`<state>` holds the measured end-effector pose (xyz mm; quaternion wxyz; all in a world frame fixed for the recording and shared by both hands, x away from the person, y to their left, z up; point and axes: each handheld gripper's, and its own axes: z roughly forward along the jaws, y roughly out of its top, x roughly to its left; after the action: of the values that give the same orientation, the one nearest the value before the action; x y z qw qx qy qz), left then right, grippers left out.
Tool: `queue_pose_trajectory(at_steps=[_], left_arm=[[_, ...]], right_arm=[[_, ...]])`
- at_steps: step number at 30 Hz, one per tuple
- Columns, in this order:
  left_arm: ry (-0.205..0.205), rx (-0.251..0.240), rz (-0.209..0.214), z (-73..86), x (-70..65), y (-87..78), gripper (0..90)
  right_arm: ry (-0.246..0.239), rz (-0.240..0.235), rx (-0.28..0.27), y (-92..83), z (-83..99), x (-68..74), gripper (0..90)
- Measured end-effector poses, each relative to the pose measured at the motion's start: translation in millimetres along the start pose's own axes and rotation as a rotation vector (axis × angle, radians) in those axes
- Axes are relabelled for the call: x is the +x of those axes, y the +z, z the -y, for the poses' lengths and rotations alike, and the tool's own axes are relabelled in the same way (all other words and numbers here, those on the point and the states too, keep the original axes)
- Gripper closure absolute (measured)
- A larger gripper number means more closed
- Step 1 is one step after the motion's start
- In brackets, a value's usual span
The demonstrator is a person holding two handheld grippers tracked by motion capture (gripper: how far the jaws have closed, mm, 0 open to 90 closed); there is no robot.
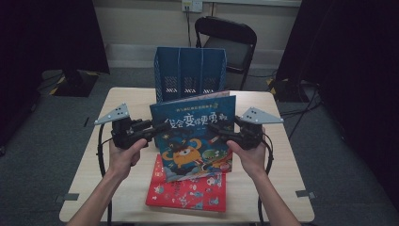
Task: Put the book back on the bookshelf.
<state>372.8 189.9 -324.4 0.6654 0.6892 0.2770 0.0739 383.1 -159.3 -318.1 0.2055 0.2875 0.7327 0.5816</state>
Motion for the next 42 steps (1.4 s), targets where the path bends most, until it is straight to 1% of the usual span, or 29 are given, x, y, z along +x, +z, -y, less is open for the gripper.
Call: queue_pose_trajectory(at_steps=[2,3,4,5,7,8,9,10,13,14,17,20,21,22,24,25,27,28,29,31,32,33,35,36,37,38,39,40,42], left_arm=[[0.012,0.016,0.016,0.5,-2.1,0.8,67.2],[0.025,0.036,0.021,1.2,-3.3,3.3,67.7],[0.04,0.065,0.025,3.6,-5.6,10.4,67.4],[0.04,0.065,0.025,3.6,-5.6,10.4,67.5],[0.052,0.09,0.031,6.8,-8.0,19.2,67.6],[0.048,0.107,0.046,9.9,-10.1,27.9,66.8],[0.048,0.107,0.046,9.9,-10.1,27.9,67.3],[0.041,0.115,0.07,11.5,-10.2,32.7,67.8],[0.054,0.108,0.079,11.7,-11.6,36.8,69.0],[0.065,0.109,0.075,11.4,-11.5,36.6,70.0],[0.074,0.099,0.062,9.7,-9.7,34.6,70.1],[0.101,0.085,0.035,6.4,-8.1,30.1,69.1],[0.11,0.095,0.032,5.6,-6.8,28.0,68.7],[0.115,0.098,0.021,6.3,-6.0,26.1,68.3],[0.123,0.09,0.023,10.0,-4.3,22.1,67.9],[0.125,0.085,0.021,10.8,-5.3,21.3,68.0],[0.138,0.084,0.009,11.4,-9.1,20.9,68.1],[0.137,0.084,0.007,11.8,-10.7,21.0,68.2],[0.13,0.074,0.018,12.8,-11.8,21.5,68.2],[0.124,0.083,0.044,13.0,-14.2,20.8,68.6],[0.124,0.087,0.036,13.1,-16.3,20.5,68.7],[0.12,0.086,0.049,13.2,-17.6,20.7,68.6],[0.134,0.092,0.051,13.3,-20.2,20.4,68.8],[0.128,0.091,0.032,13.7,-21.8,20.0,71.8],[0.128,0.091,0.032,13.7,-21.8,20.0,73.1],[0.113,0.087,0.038,14.6,-20.8,19.2,73.3],[0.113,0.087,0.038,14.6,-20.8,19.2,73.8],[0.092,0.074,0.062,16.0,-20.7,19.5,75.1],[0.091,0.075,0.064,16.3,-21.6,19.4,75.6]], right_arm=[[-0.008,-0.005,0.009,-4.5,1.2,1.1,39.5],[-0.014,-0.005,0.011,-6.1,1.8,1.9,39.5],[-0.022,-0.001,0.012,-8.1,2.4,4.2,39.6],[-0.022,-0.001,0.012,-8.1,2.4,4.2,39.6],[-0.023,-0.003,0.01,-9.5,2.9,5.6,39.6],[-0.032,-0.005,0.004,-10.2,3.3,5.9,39.6],[-0.032,-0.005,0.004,-10.2,3.3,5.9,39.6],[-0.029,-0.016,0.008,-11.0,3.2,5.8,39.6],[-0.028,-0.016,0.012,-10.7,2.3,5.5,39.0],[-0.022,-0.019,0.011,-8.8,1.1,3.7,38.4],[-0.02,-0.026,0.009,-5.5,-0.2,2.4,38.1],[-0.029,-0.029,-0.008,0.6,-1.8,3.2,37.9],[-0.035,-0.033,-0.017,3.2,-2.0,3.3,37.9],[-0.034,-0.038,-0.018,5.6,-1.9,3.6,37.9],[-0.033,-0.047,-0.019,9.9,0.0,4.7,37.7],[-0.046,-0.047,-0.026,10.9,0.4,7.9,36.1],[-0.044,-0.049,-0.019,10.9,0.0,8.7,35.0],[-0.042,-0.049,-0.018,10.8,0.4,8.9,34.3],[-0.043,-0.049,-0.018,9.9,1.1,9.1,34.0],[-0.048,-0.05,-0.021,5.6,3.4,10.2,33.6],[-0.044,-0.05,-0.019,2.9,4.7,11.5,33.0],[-0.048,-0.039,-0.017,0.6,6.3,12.5,32.2],[-0.046,-0.03,-0.01,-4.0,10.7,13.2,31.3],[-0.045,0.0,-0.003,-8.4,14.7,12.1,29.9],[-0.045,0.0,-0.003,-8.4,14.7,12.1,29.9],[-0.039,0.015,0.01,-14.3,20.9,8.4,29.8],[-0.039,0.015,0.01,-14.3,20.9,8.4,29.8],[-0.03,0.026,0.029,-16.6,26.9,4.0,28.7],[-0.025,0.026,0.042,-16.3,30.2,1.7,28.6]])
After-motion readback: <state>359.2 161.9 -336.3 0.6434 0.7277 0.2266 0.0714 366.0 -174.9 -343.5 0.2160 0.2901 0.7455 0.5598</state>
